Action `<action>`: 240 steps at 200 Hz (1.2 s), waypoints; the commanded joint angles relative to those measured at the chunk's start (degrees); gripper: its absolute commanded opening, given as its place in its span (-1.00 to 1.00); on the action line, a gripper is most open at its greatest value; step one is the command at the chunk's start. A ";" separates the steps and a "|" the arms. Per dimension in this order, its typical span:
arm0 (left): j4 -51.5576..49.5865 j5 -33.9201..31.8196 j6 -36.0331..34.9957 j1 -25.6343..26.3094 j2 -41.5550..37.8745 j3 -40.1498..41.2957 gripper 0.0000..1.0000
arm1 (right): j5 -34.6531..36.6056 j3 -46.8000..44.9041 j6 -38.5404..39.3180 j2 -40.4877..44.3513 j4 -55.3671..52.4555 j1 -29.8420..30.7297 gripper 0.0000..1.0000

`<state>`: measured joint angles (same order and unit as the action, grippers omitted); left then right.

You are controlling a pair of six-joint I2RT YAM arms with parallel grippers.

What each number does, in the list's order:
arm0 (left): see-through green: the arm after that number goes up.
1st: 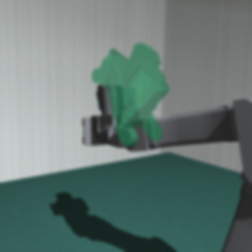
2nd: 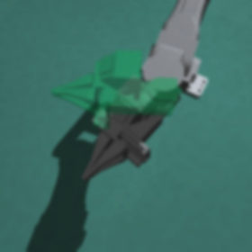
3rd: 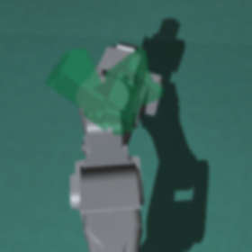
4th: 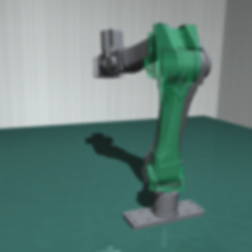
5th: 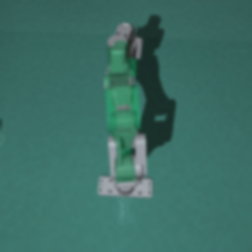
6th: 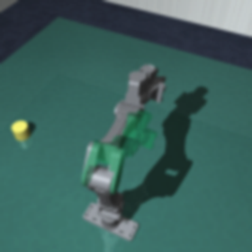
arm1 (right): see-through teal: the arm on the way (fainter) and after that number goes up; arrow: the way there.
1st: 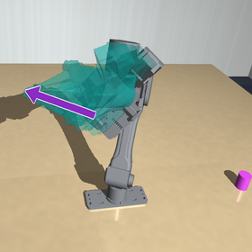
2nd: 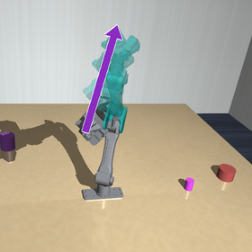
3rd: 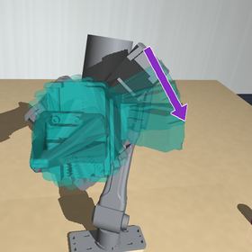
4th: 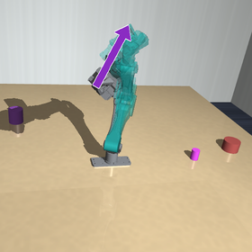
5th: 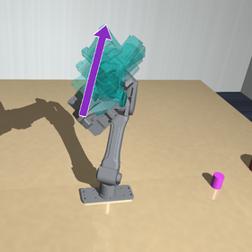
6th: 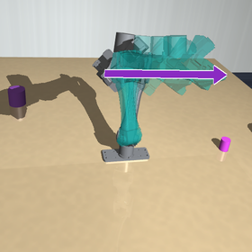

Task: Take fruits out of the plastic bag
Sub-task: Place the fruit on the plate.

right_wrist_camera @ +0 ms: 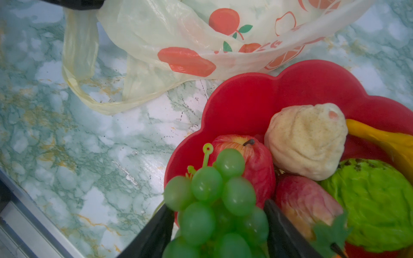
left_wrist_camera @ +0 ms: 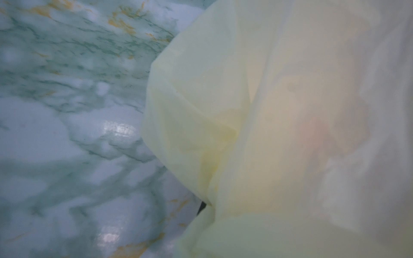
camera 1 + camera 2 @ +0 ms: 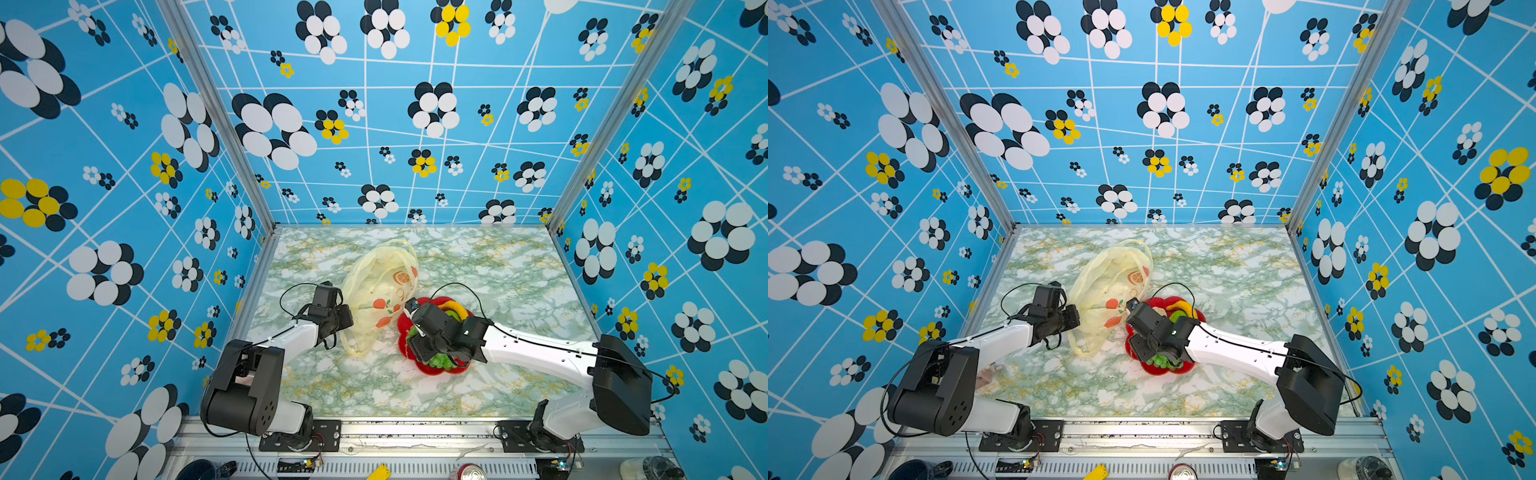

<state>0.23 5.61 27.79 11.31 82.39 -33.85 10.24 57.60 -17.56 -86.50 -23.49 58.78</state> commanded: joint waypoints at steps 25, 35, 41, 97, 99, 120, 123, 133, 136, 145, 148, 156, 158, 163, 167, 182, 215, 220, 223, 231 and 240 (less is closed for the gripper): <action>-0.37 0.65 -1.18 -0.16 0.24 -0.40 -0.73 | -1.68 1.55 -1.31 -0.67 -1.67 1.03 0.48; -0.32 0.66 -1.22 -0.21 0.29 -0.41 -0.74 | -1.60 1.54 -1.57 -1.09 -1.95 1.27 0.49; -0.32 0.69 -1.19 -0.21 0.31 -0.38 -0.74 | -1.33 1.55 -1.65 -1.37 -2.14 1.41 0.49; -0.25 0.73 -1.28 -0.22 0.14 -0.27 -0.74 | 3.52 2.67 -1.35 -3.76 -4.27 2.65 0.47; -0.26 0.79 -1.28 -0.19 0.12 -0.26 -0.74 | 3.55 2.75 -1.29 -3.76 -4.35 2.65 0.47; -0.23 0.78 -1.26 -0.24 0.10 -0.32 -0.73 | 3.82 3.11 -0.90 -3.77 -4.20 2.72 0.47; -0.25 0.81 -1.28 -0.27 0.06 -0.27 -0.73 | 3.82 3.17 -0.85 -3.82 -4.17 2.74 0.48; -0.25 0.83 -1.27 -0.16 0.05 -0.34 -0.73 | 4.03 3.50 -0.72 -3.92 -4.22 2.82 0.52; -0.25 0.82 -1.26 -0.23 0.05 -0.27 -0.74 | 4.15 3.60 -0.68 -3.98 -4.24 2.83 0.54; -0.24 0.85 -1.26 -0.18 0.05 -0.25 -0.73 | 4.43 3.74 -0.63 -4.04 -4.28 2.99 0.58; -0.23 0.82 -1.29 -0.15 0.05 -0.23 -0.73 | 4.44 3.82 -0.55 -4.15 -4.27 2.99 0.60; -0.24 0.80 -1.27 -0.21 0.01 -0.24 -0.74 | 4.43 4.07 -0.39 -4.37 -4.48 3.09 0.66; -0.27 0.81 -1.27 -0.16 0.02 -0.23 -0.73 | 4.44 4.09 -0.37 -4.42 -4.51 3.13 0.67; -0.25 0.82 -1.32 -0.19 0.00 -0.24 -0.74 | 4.44 4.28 -0.37 -4.57 -4.62 3.21 0.68; -0.25 0.84 -1.32 -0.22 0.03 -0.23 -0.73 | 4.52 4.27 -0.29 -4.66 -4.79 3.25 0.69; -0.23 0.83 -1.28 -0.21 0.05 -0.21 -0.73 | 5.00 4.37 -0.30 -4.78 -5.17 3.44 0.72; -0.25 0.85 -1.31 -0.21 0.12 -0.27 -0.73 | 5.22 4.74 -0.63 -3.03 -6.86 3.68 0.76; -0.26 0.85 -1.25 -0.22 0.13 -0.31 -0.73 | 5.45 4.88 -0.77 -2.75 -7.30 3.74 0.76; -0.30 0.86 -1.28 -0.23 0.18 -0.28 -0.73 | 5.61 4.94 -0.95 -2.57 -7.62 3.85 0.76; -0.32 0.95 -1.28 -0.22 0.22 -0.38 -0.73 | 5.72 4.89 -1.22 -2.10 -8.18 4.03 0.78; -0.32 0.83 -1.31 -0.23 0.30 -0.36 -0.74 | 5.89 4.92 -1.64 -1.76 -8.63 4.06 0.81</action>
<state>0.23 6.02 27.38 11.31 82.39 -33.85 14.59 61.01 -18.26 -90.37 -28.49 62.08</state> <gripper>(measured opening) 0.133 0.890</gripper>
